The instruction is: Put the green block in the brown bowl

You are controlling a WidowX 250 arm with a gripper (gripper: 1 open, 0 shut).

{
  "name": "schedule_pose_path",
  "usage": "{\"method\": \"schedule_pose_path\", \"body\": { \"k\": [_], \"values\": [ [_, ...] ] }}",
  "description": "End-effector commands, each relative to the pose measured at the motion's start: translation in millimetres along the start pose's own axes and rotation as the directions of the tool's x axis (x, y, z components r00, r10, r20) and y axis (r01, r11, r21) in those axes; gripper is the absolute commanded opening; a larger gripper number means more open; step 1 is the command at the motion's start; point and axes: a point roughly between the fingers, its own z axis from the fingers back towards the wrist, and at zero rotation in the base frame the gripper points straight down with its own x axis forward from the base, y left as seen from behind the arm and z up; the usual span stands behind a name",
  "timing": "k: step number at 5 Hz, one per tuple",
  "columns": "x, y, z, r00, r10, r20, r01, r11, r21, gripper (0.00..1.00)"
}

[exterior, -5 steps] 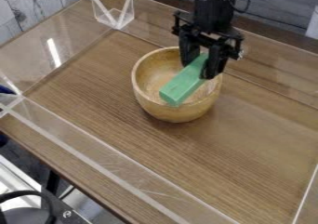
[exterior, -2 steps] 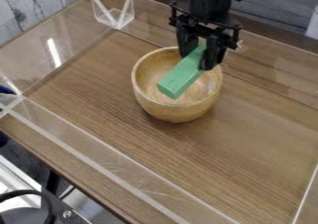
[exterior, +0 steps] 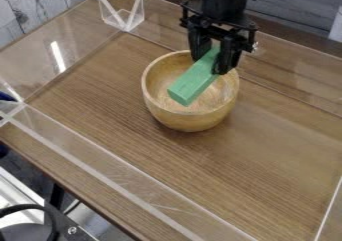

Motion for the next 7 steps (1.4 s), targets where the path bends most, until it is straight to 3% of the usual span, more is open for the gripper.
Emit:
{"method": "schedule_pose_path", "body": {
  "k": [1,7],
  "values": [
    [6.8,3.7,15.7,0.998,-0.001,0.065,0.000,1.000,0.010,0.00],
    [17.9,13.6,-8.4,0.999,0.015,0.038,-0.015,1.000,0.005,0.00]
  ]
}}
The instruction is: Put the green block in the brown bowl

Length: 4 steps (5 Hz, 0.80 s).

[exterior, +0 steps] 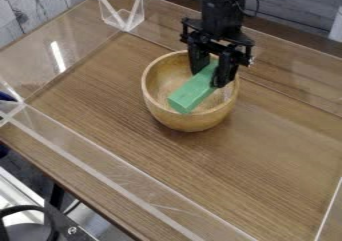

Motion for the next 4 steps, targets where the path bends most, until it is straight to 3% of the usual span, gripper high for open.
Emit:
{"method": "schedule_pose_path", "body": {
  "k": [1,4],
  "values": [
    [9.8,4.8,21.1,0.998,0.006,0.070,-0.007,1.000,0.015,1.00],
    [6.1,6.3,29.8,0.997,0.014,0.079,-0.015,1.000,0.018,1.00]
  ]
}}
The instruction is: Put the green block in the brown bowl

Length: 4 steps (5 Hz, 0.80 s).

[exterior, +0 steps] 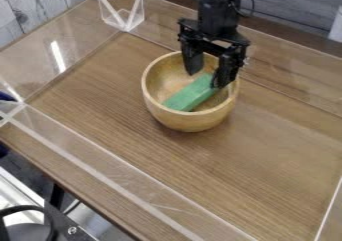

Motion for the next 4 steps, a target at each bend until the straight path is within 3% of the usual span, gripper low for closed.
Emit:
{"method": "schedule_pose_path", "body": {
  "k": [1,4],
  "values": [
    [8.3,3.3,32.6,0.995,-0.001,0.102,-0.001,1.000,0.023,1.00],
    [5.0,5.5,40.7,0.994,0.006,0.111,-0.009,1.000,0.027,1.00]
  ]
}}
